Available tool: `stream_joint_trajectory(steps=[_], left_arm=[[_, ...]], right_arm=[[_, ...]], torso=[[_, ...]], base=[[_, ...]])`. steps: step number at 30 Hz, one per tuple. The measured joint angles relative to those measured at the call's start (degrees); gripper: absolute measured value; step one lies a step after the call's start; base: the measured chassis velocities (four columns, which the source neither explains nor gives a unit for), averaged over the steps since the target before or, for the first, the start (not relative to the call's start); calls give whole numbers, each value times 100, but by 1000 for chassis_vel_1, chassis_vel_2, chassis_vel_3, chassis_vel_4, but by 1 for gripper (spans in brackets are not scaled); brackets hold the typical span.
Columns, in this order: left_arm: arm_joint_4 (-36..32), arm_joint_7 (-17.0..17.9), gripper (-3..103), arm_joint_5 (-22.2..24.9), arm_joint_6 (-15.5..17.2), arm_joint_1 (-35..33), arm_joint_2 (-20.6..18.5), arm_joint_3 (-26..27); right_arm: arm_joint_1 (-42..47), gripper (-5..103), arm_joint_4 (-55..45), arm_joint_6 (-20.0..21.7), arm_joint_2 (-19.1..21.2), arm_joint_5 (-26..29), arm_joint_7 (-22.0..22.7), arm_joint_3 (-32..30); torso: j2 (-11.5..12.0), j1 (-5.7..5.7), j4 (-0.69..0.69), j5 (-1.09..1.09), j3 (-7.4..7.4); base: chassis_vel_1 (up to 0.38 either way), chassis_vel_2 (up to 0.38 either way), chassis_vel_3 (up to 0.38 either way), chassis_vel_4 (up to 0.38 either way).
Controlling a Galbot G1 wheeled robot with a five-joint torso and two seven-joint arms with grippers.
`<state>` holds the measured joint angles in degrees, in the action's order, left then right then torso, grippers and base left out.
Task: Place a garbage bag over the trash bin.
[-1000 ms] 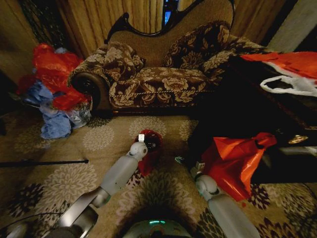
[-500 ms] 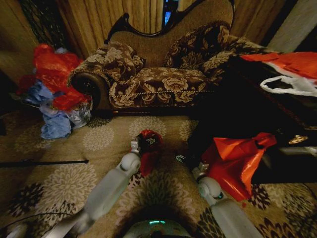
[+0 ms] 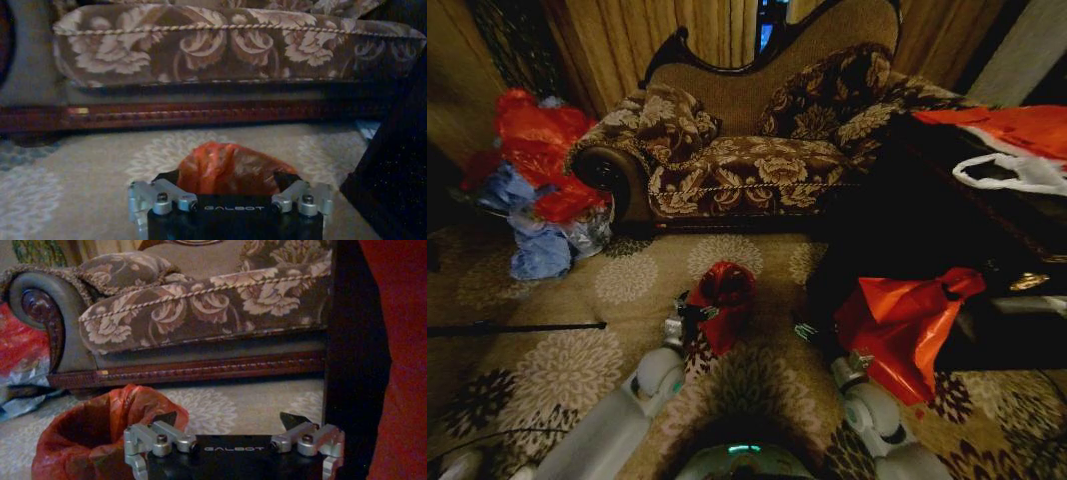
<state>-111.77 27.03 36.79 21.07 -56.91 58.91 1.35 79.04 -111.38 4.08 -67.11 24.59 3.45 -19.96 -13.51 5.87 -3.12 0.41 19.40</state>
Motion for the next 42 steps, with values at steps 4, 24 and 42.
stream_joint_trajectory(steps=[4,24,42], left_arm=[[374,317,82,465,416,653,177,-281],[3822,1451,12,2243,1462,2954,1720,-935],[5986,799,0,2054,1319,3692,2626,-1063]], right_arm=[[15,100,42,-11,-6,-41,-14,8],[-176,100,483,85,12,145,-3,127],[-360,100,735,66,51,289,-61,208]], torso=[[0,1,1,-1,0],[1,1,0,0,1],[1,1,0,0,1]], base=[[0,0,0,0],[0,0,0,0],[0,0,0,0]])
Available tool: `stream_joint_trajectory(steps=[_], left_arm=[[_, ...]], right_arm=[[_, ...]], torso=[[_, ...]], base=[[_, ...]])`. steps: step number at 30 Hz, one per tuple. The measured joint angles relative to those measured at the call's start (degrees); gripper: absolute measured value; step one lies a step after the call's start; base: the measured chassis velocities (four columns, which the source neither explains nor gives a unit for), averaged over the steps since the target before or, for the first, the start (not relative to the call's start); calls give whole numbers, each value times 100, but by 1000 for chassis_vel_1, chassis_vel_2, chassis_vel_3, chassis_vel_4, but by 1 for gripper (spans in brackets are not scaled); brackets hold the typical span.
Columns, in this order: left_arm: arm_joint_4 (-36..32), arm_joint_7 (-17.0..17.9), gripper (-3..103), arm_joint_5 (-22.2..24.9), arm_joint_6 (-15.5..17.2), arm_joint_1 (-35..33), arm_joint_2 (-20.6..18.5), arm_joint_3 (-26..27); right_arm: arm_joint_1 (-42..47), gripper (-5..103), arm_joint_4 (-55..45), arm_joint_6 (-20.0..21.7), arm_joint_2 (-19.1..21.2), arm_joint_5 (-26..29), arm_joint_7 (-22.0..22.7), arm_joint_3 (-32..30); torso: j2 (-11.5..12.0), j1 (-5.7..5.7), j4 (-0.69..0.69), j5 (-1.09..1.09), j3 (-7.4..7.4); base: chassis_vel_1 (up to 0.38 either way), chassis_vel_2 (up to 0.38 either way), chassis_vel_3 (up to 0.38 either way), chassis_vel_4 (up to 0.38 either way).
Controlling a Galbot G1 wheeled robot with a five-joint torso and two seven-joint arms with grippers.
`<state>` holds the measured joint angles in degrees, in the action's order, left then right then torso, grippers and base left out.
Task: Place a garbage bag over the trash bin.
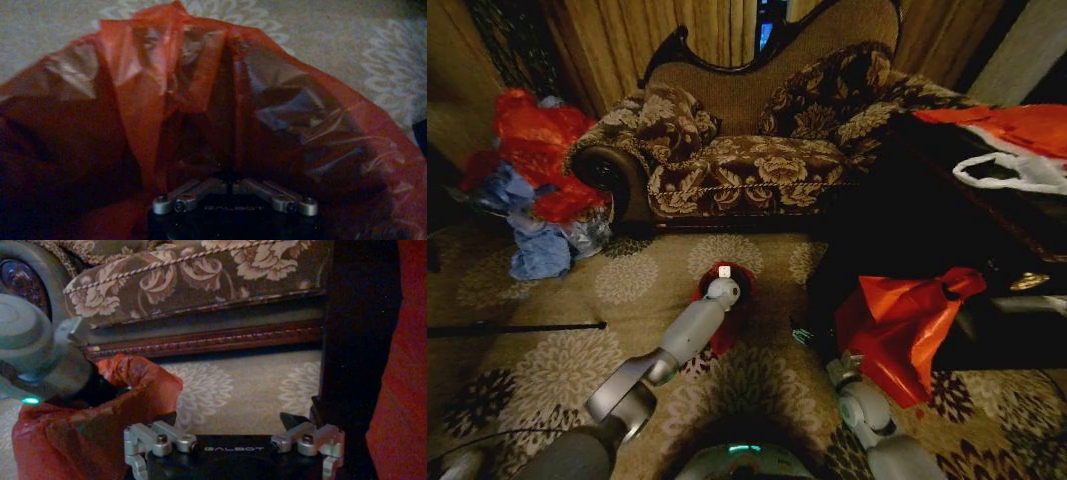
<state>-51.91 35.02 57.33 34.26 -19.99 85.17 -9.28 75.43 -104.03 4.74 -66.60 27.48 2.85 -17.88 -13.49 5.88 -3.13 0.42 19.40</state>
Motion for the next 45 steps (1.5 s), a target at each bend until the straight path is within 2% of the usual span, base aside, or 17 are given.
stream_joint_trajectory(steps=[10,12,18,22,34,40,45], left_arm=[[442,-132,0,-223,-155,4,131,123],[506,-296,0,-291,-192,-21,130,152],[681,-422,0,-395,-236,-37,288,206],[894,-428,0,-466,-282,9,443,263],[1266,-494,0,-514,-320,112,476,407],[1238,-560,0,-533,-356,58,517,455],[510,-489,0,-595,-260,-231,335,554]], right_arm=[[-41,100,14,1,52,62,-11,6],[-39,100,5,2,53,69,-23,11],[-71,100,11,-7,42,71,-29,102],[-75,100,-1,-10,25,69,-29,147],[-24,100,-68,-19,40,66,-31,130],[-14,100,-113,-18,39,57,-24,160],[-6,100,-207,0,42,57,-1,173]], torso=[[0,0,1,0,0],[0,0,2,1,0],[-1,0,1,0,0],[-1,0,1,0,0],[-1,0,1,0,0],[-1,-1,1,0,-1],[-1,-1,-1,1,-1]], base=[[0,0,0,0],[0,0,0,0],[0,0,0,0],[0,0,0,0],[0,0,0,0],[0,0,0,0],[0,0,0,0]])
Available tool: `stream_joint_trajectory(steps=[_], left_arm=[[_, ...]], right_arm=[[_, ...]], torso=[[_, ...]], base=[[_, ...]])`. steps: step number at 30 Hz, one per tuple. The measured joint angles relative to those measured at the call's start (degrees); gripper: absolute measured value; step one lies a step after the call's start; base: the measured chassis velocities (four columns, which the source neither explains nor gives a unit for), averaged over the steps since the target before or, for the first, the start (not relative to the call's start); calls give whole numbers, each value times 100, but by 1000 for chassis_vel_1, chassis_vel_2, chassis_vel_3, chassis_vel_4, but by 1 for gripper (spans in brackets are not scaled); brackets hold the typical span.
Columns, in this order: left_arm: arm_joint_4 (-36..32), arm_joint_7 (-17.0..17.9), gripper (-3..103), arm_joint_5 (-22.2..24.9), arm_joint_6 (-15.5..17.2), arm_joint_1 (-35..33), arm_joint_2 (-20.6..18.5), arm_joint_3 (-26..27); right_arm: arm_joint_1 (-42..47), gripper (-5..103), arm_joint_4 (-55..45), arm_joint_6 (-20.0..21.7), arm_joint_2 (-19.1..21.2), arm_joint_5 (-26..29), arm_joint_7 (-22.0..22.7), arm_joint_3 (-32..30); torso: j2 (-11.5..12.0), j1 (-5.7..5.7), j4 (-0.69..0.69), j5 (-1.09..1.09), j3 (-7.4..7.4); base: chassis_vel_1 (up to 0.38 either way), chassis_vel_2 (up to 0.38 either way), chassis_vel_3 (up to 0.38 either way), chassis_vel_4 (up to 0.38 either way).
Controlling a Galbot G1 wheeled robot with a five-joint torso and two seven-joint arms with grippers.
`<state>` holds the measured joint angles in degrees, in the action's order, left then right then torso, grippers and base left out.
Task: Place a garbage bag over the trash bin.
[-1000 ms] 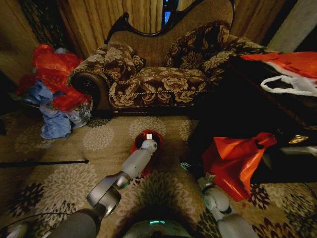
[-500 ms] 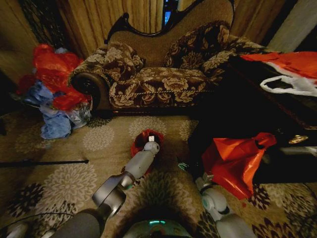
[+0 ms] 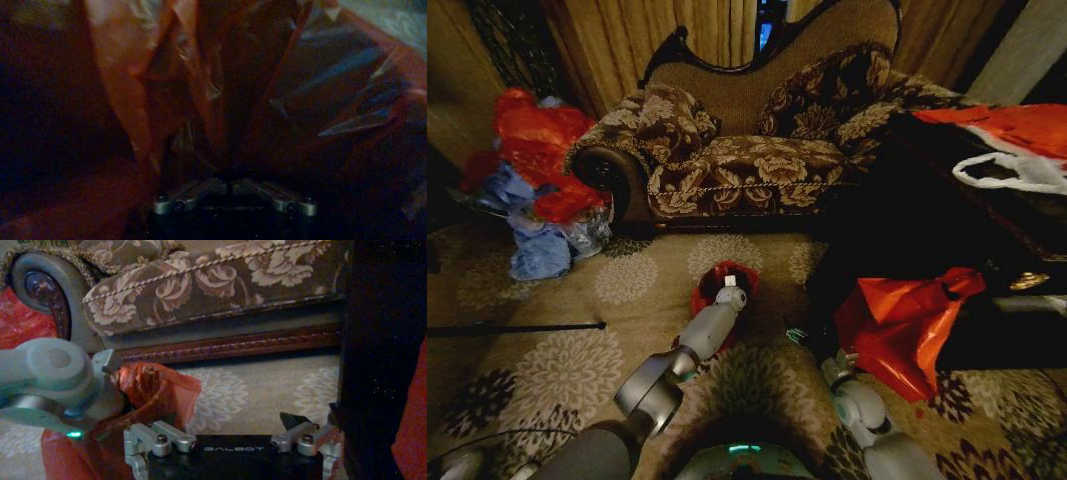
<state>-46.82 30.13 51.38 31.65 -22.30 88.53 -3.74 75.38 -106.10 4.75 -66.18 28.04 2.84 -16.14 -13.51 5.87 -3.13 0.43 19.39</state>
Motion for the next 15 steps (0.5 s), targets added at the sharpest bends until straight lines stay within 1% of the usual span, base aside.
stream_joint_trajectory(steps=[1,2,5,6,7,8,10,11,13,14,15], left_arm=[[-207,5,-3,-9,22,-87,-98,1],[-207,5,-3,-9,22,-87,-98,1],[-964,6,14,-40,-26,-448,-478,-14],[-964,6,14,-40,-26,-448,-478,-14],[-1319,0,19,-117,-97,-600,-636,-14],[-1520,-11,19,-156,-173,-690,-727,-14],[-2070,-87,30,-238,-388,-915,-981,-4],[-2070,-87,30,-238,-388,-915,-981,-4],[-2781,-292,41,-354,-713,-1193,-1280,26],[-2781,-292,41,-354,-713,-1193,-1280,26],[-3016,-366,46,-384,-858,-1290,-1372,34]], right_arm=[[1,100,-24,12,5,5,5,-10],[1,100,-24,12,5,5,5,-10],[1,100,-67,21,13,19,40,-44],[1,100,-67,21,13,19,40,-44],[11,100,-101,24,16,32,59,-51],[22,100,-134,30,18,42,67,-57],[60,100,-204,43,27,59,86,-77],[60,100,-204,43,27,59,86,-77],[109,100,-281,50,30,79,102,-103],[109,100,-281,50,30,79,102,-103],[131,100,-301,51,30,79,106,-110]], torso=[[0,0,0,0,0],[0,0,0,0,0],[0,0,3,1,0],[0,0,3,1,0],[0,0,3,0,0],[0,0,1,0,0],[0,0,2,0,1],[0,0,2,0,1],[0,0,2,0,0],[0,0,2,0,0],[0,0,3,0,1]], base=[[0,0,0,0],[0,0,0,0],[0,0,0,0],[0,0,0,0],[0,0,0,0],[0,0,0,0],[0,0,0,0],[0,0,0,0],[0,0,0,0],[0,0,0,0],[0,0,0,0]])
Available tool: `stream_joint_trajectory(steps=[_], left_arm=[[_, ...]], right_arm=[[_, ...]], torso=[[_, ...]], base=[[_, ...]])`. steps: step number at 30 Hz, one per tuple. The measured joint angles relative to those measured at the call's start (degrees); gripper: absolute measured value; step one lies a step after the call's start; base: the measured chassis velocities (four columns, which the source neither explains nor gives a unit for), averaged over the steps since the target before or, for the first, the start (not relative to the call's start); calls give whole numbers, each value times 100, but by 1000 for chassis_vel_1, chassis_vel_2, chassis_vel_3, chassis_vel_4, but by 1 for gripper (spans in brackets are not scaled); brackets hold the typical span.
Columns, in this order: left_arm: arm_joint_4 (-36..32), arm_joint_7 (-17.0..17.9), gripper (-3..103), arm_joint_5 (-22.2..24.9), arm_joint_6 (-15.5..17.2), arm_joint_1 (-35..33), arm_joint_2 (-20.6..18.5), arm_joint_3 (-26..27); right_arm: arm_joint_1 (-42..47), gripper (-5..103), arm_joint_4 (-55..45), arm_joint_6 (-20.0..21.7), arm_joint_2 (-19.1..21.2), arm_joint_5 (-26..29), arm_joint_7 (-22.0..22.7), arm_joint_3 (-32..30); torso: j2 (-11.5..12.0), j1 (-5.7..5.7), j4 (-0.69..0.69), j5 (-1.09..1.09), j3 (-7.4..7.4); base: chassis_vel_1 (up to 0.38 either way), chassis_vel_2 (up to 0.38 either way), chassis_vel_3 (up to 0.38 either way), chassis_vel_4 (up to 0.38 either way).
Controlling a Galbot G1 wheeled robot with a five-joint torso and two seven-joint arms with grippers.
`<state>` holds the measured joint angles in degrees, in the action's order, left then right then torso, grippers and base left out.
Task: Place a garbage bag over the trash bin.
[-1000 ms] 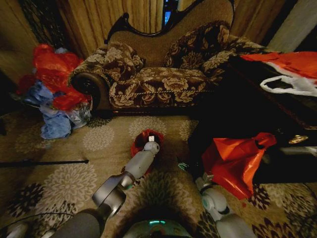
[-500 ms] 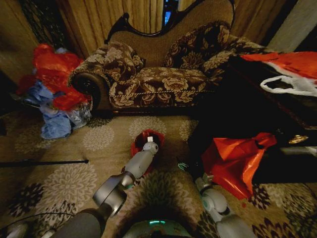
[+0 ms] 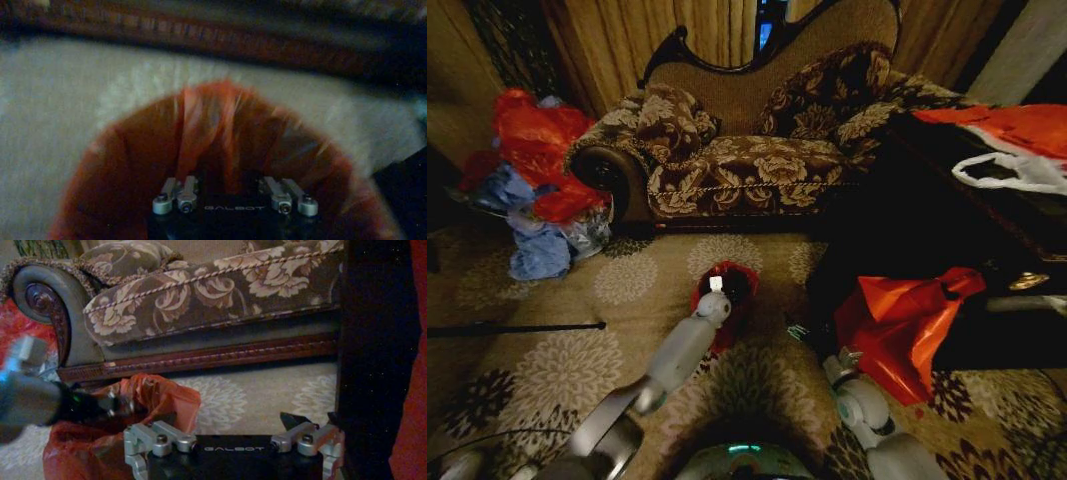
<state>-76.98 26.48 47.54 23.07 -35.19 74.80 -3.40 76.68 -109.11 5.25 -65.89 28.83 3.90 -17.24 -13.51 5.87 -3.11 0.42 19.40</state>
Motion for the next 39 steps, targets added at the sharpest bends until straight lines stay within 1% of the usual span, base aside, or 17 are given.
stream_joint_trajectory(steps=[2,7,9,10,13,14,16,17,18,21,22,25,26,28,31,37,39], left_arm=[[-622,-180,57,-54,-294,-234,-197,59],[-1408,-204,68,-279,-358,-577,-428,150],[-2241,-230,78,-718,-411,-1039,-796,259],[-2241,-230,78,-718,-411,-1039,-796,259],[-3558,-310,94,-1900,-396,-2174,-1610,796],[-3558,-310,94,-1900,-396,-2174,-1610,796],[-4134,-401,99,-2808,-427,-3228,-1904,1307],[-4373,-407,100,-3089,-454,-3671,-1943,1628],[-4373,-407,100,-3089,-454,-3671,-1943,1628],[-5069,-445,100,-3575,-562,-5083,-1666,2545],[-5069,-445,100,-3575,-562,-5083,-1666,2545],[-5538,-678,100,-3940,-848,-6243,-1089,3227],[-5538,-678,100,-3940,-848,-6243,-1089,3227],[-5644,-846,100,-4015,-1036,-6528,-922,3400],[-5857,-1153,100,-4135,-1659,-7207,-593,3583],[-6282,-1239,100,-4056,-1675,-7341,-408,3420],[-6565,-1175,100,-3953,-1346,-7296,-403,3273]], right_arm=[[61,100,-98,0,2,1,37,-13],[158,100,-219,-35,5,-18,94,-76],[257,100,-398,-62,-12,-19,288,-167],[257,100,-398,-62,-12,-19,288,-167],[434,100,-781,-53,-69,-105,584,-321],[434,100,-781,-53,-69,-105,584,-321],[570,100,-939,-137,-179,-438,609,-440],[627,100,-978,-220,-256,-609,609,-492],[627,100,-978,-220,-256,-609,609,-492],[993,100,-1269,-424,-640,-1018,563,-687],[993,100,-1269,-424,-640,-1018,563,-687],[1421,100,-1572,-520,-909,-1165,425,-746],[1421,100,-1572,-520,-909,-1165,425,-746],[1594,100,-1691,-556,-985,-1214,356,-789],[2198,100,-2162,-581,-1236,-1292,23,-1018],[2545,100,-2593,-566,-1317,-1304,-52,-1083],[2648,100,-2844,-484,-1347,-1302,-46,-1114]], torso=[[0,0,-2,1,0],[0,0,-2,2,0],[0,0,-4,1,0],[0,0,-4,1,0],[-1,-1,-1,-3,-1],[-1,-1,-1,-3,-1],[0,0,4,8,0],[-1,-1,1,-1,-2],[-1,-1,1,-1,-2],[-1,-1,-3,4,-2],[-1,-1,-3,4,-2],[-1,-1,1,1,-2],[-1,-1,1,1,-2],[-1,-1,0,-1,-2],[-1,-1,-2,0,-1],[-1,0,-2,-1,0],[-1,0,-2,-1,-1]], base=[[0,0,0,0],[0,0,0,0],[0,0,0,0],[0,0,0,0],[0,0,0,0],[0,0,0,0],[0,0,0,0],[0,0,0,0],[0,0,0,0],[0,0,0,0],[0,0,0,0],[0,0,0,0],[0,0,0,0],[0,0,0,0],[0,0,0,0],[0,0,0,0],[0,0,0,0]])
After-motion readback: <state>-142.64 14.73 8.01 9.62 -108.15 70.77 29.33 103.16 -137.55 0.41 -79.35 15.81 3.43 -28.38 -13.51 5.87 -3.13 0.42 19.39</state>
